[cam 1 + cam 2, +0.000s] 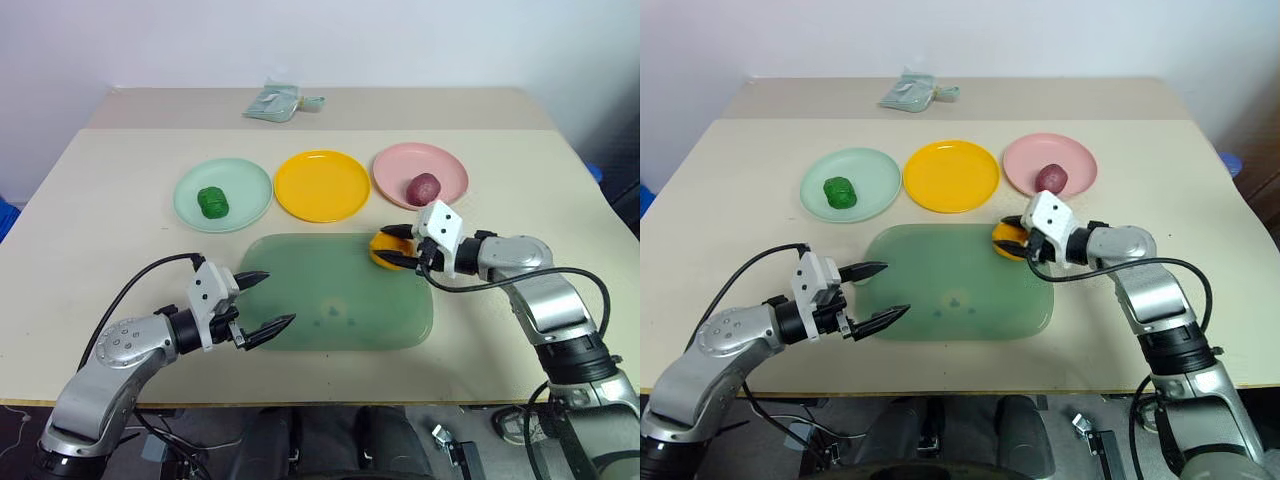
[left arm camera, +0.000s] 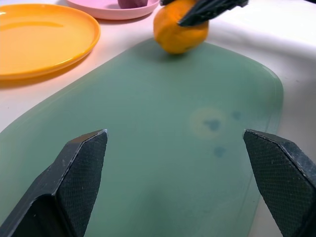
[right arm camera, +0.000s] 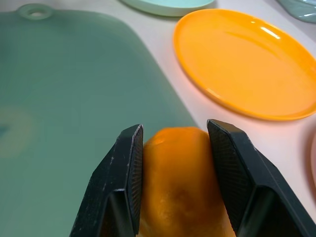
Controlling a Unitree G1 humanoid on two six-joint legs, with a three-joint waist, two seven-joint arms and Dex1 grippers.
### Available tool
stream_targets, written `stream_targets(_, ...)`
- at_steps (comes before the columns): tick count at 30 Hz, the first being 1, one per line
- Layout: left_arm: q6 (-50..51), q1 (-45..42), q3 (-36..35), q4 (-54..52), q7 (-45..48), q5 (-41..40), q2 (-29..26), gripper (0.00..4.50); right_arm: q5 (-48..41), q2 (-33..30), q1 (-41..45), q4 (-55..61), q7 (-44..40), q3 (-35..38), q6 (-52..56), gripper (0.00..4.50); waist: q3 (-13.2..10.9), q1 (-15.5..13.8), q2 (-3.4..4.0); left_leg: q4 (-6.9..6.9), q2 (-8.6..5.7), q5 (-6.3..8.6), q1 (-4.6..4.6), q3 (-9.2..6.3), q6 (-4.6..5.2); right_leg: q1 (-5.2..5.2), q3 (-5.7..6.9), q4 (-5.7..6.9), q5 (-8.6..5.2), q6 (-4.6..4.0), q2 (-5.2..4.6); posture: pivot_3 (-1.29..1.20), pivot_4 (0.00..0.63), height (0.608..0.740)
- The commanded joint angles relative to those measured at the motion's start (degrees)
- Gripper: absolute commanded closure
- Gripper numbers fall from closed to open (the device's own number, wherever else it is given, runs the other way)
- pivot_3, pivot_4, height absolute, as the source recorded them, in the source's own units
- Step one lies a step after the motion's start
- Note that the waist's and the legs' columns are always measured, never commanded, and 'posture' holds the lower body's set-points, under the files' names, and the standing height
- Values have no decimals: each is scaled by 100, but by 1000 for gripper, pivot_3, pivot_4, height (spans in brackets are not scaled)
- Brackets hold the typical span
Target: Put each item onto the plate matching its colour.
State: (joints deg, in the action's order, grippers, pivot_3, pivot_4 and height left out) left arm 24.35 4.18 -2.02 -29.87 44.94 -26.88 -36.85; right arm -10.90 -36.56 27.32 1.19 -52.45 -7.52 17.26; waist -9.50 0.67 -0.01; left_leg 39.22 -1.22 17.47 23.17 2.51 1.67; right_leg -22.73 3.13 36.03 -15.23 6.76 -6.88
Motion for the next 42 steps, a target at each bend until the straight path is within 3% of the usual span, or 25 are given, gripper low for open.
stream_targets(1,-80,27,-136,-221,-40,-32,-13,0,-32,2,94,-22,-124,1,76,2582,0,-9,0,0,-1,0,1,0,0,0,0,-1,0,0,-1,0,150,740)
stream_targets(4,-89,46,-139,-230,-54,-35,-17,0,-320,-69,-40,202,-412,50,381,1640,0,-8,0,0,-1,0,1,0,1,0,0,-1,0,0,-2,0,150,740)
stream_targets(7,-90,56,-139,-240,-62,-44,-18,0,-333,-24,-148,416,-341,149,342,148,-2,0,2,-1,-1,0,3,-1,1,-2,0,-1,0,0,-3,0,150,740)
stream_targets(8,-88,56,-134,-242,-63,-46,-16,0,-319,-4,-155,431,-280,186,349,67,-2,3,3,-1,-1,1,4,-1,1,-3,0,-1,0,0,-3,0,150,740)
stream_targets(20,-85,1,-118,-200,-36,-56,-15,0,-318,-194,-574,404,-194,232,822,67,-3,1,4,-2,-1,1,7,-1,0,-5,0,-2,0,0,-6,0,150,740)
stream_targets(24,-74,21,-162,-213,-37,-68,-36,0,-331,-30,-417,386,-94,285,698,1096,-3,2,5,-3,-1,1,7,-1,0,-7,0,-2,0,-1,-5,0,150,740)
stream_targets(29,-66,14,-242,-170,-46,-67,-50,0,-112,649,380,-43,427,148,296,1166,-5,41,8,-5,0,-1,10,-1,-3,-16,-1,0,0,-1,-2,0,150,740)
stream_targets(35,-45,22,-393,-173,-214,-69,23,0,914,2290,2407,-3115,2230,-167,-184,1166,-7,57,11,-8,-1,-7,18,2,-13,-35,1,11,1,-4,7,0,150,740)
stream_targets(41,-57,341,-658,-405,-455,-72,85,0,1205,2937,3658,-5651,2836,-69,-1148,1166,-11,63,15,-11,-17,-6,31,5,-8,-43,8,11,1,-4,11,0,150,740)
stream_targets(42,-52,418,-708,-473,-525,-79,112,0,1209,2955,3766,-5857,2819,-49,-1268,668,-11,66,14,-12,-17,-6,32,9,-7,-43,8,13,1,-3,11,0,150,740)
